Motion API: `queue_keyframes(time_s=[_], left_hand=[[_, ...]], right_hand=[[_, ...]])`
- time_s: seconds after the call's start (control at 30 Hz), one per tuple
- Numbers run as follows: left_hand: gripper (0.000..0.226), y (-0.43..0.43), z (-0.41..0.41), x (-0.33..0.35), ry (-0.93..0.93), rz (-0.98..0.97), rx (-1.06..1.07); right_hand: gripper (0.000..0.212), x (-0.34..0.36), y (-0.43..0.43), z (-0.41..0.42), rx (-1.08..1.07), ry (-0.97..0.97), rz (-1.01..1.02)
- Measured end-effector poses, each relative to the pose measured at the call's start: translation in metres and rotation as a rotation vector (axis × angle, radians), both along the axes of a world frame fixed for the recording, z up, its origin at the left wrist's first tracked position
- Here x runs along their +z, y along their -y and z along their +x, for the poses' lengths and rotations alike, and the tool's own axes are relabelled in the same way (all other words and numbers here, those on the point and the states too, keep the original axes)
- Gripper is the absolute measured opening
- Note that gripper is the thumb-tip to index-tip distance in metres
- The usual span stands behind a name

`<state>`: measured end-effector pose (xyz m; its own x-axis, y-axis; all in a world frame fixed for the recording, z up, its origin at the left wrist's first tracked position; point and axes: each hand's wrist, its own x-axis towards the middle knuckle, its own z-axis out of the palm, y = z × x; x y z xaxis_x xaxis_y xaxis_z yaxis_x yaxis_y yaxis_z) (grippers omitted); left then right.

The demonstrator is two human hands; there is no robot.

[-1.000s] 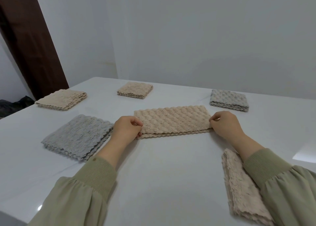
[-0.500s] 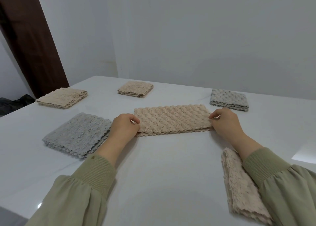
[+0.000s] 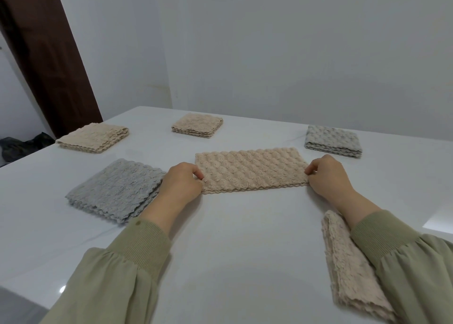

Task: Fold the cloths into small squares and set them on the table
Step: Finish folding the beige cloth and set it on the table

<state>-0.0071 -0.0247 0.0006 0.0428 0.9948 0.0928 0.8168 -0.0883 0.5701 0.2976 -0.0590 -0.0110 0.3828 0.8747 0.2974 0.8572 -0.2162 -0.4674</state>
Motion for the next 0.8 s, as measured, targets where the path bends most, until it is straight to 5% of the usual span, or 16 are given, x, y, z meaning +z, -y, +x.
queue_keyframes(time_s=[0.37,0.53,0.8], left_hand=[[0.018,0.0018,-0.0013,0.0089,0.257,-0.057,-0.024],[0.02,-0.0002,-0.0021,0.0052,0.164,-0.078,-0.025],[0.018,-0.0002,-0.0015,0.0036,-0.03,-0.018,-0.026]], right_hand=[[0.022,0.0053,0.004,0.0008,-0.016,-0.042,0.176],[0.021,-0.0004,0.0008,0.0045,-0.01,0.0,0.051],[0.023,0.0059,0.0032,-0.0014,-0.013,-0.047,0.174]])
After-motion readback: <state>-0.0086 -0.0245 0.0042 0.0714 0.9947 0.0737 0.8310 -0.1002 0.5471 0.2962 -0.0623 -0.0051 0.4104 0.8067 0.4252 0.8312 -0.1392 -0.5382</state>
